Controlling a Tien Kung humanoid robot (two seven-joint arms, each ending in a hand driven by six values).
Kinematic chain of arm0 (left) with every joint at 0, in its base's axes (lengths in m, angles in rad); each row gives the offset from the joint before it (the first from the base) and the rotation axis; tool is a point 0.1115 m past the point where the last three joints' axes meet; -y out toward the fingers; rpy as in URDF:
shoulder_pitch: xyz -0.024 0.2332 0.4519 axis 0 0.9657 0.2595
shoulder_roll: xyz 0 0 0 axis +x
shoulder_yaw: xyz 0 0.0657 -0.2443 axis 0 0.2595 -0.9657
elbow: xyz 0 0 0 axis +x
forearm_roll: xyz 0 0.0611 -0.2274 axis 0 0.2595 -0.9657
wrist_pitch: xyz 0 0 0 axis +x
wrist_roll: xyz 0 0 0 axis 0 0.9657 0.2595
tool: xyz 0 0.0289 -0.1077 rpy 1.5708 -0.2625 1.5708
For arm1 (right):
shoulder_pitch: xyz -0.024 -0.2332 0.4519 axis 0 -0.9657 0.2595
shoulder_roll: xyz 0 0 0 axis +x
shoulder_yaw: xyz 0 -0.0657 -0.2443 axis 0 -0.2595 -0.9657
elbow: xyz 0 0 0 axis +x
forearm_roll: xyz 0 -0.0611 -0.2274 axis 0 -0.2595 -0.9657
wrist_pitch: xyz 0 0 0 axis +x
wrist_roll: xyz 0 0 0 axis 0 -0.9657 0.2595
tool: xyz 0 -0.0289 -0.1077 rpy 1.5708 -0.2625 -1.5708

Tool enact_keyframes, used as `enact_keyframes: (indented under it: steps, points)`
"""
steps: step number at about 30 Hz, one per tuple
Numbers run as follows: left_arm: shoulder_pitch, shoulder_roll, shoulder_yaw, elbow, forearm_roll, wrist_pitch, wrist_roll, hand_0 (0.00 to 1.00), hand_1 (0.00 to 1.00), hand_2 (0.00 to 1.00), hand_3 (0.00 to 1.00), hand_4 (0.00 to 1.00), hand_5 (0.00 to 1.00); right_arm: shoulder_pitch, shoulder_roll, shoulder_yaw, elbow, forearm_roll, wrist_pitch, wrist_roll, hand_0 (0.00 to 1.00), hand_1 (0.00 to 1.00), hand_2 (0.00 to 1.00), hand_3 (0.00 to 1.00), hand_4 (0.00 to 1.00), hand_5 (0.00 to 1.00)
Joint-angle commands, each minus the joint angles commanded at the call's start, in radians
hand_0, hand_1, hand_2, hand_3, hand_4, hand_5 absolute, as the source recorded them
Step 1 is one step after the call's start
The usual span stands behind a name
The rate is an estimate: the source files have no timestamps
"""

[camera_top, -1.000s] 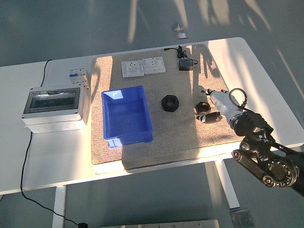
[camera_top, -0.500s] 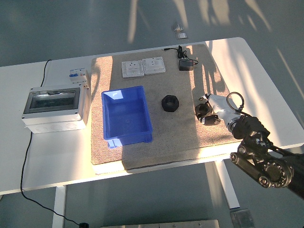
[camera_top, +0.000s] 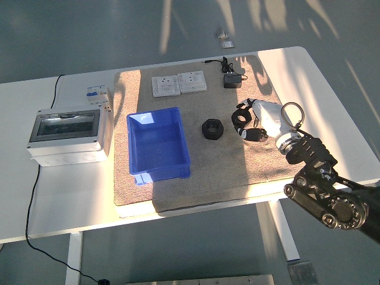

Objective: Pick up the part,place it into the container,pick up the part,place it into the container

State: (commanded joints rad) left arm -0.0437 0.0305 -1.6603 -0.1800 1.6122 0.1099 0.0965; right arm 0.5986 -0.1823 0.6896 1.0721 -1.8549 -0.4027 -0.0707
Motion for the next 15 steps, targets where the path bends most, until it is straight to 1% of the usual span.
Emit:
enact_keyframes:
  steps: [2, 3, 4, 5, 6, 8, 10, 11, 15]
  points:
    - [-0.001, 0.002, -0.002, 0.0, 0.003, 0.0, 0.0, 0.676, 0.661, 0.642, 0.754, 0.757, 0.803, 0.036, 0.01, -0.039, 0.038, 0.05, -0.032, 0.047, 0.677, 0.28, 0.474, 0.617, 0.275, 0.002]
    - [-0.002, 0.002, -0.003, 0.0, 0.005, 0.0, 0.0, 0.676, 0.661, 0.642, 0.754, 0.757, 0.803, 0.054, 0.018, -0.058, 0.055, 0.075, -0.035, 0.069, 0.677, 0.28, 0.474, 0.617, 0.275, 0.002]
    - [-0.002, 0.003, -0.004, 0.0, 0.006, 0.0, 0.0, 0.676, 0.661, 0.642, 0.754, 0.757, 0.803, 0.077, 0.028, -0.083, 0.071, 0.103, -0.026, 0.096, 0.677, 0.28, 0.474, 0.617, 0.275, 0.002]
    - [-0.003, 0.004, -0.005, 0.0, 0.007, 0.0, 0.0, 0.676, 0.662, 0.642, 0.755, 0.758, 0.804, 0.095, 0.037, -0.102, 0.08, 0.124, -0.009, 0.115, 0.66, 0.276, 0.475, 0.622, 0.234, 0.002]
    - [-0.005, 0.005, -0.006, 0.0, 0.008, 0.0, 0.0, 0.676, 0.662, 0.642, 0.755, 0.758, 0.804, 0.112, 0.045, -0.122, 0.084, 0.143, 0.009, 0.133, 0.66, 0.276, 0.475, 0.622, 0.234, 0.002]
    - [-0.009, 0.006, -0.007, 0.0, 0.009, 0.0, 0.0, 0.676, 0.662, 0.642, 0.755, 0.758, 0.804, 0.147, 0.064, -0.162, 0.069, 0.182, 0.048, 0.154, 0.66, 0.276, 0.475, 0.622, 0.234, 0.002]
    - [-0.013, 0.006, -0.005, 0.0, 0.006, 0.001, -0.001, 0.676, 0.662, 0.642, 0.755, 0.758, 0.804, 0.177, 0.085, -0.206, 0.034, 0.215, 0.09, 0.163, 0.66, 0.276, 0.475, 0.622, 0.234, 0.002]
    - [-0.014, 0.007, -0.003, 0.0, 0.001, 0.002, -0.002, 0.677, 0.662, 0.642, 0.756, 0.761, 0.806, 0.188, 0.095, -0.228, 0.017, 0.219, 0.11, 0.163, 0.686, 0.307, 0.491, 0.645, 0.232, 0.002]
    - [-0.016, 0.008, 0.002, 0.0, -0.014, 0.006, -0.006, 0.677, 0.662, 0.642, 0.756, 0.761, 0.806, 0.214, 0.126, -0.294, -0.026, 0.172, 0.148, 0.15, 0.686, 0.307, 0.491, 0.645, 0.232, 0.002]
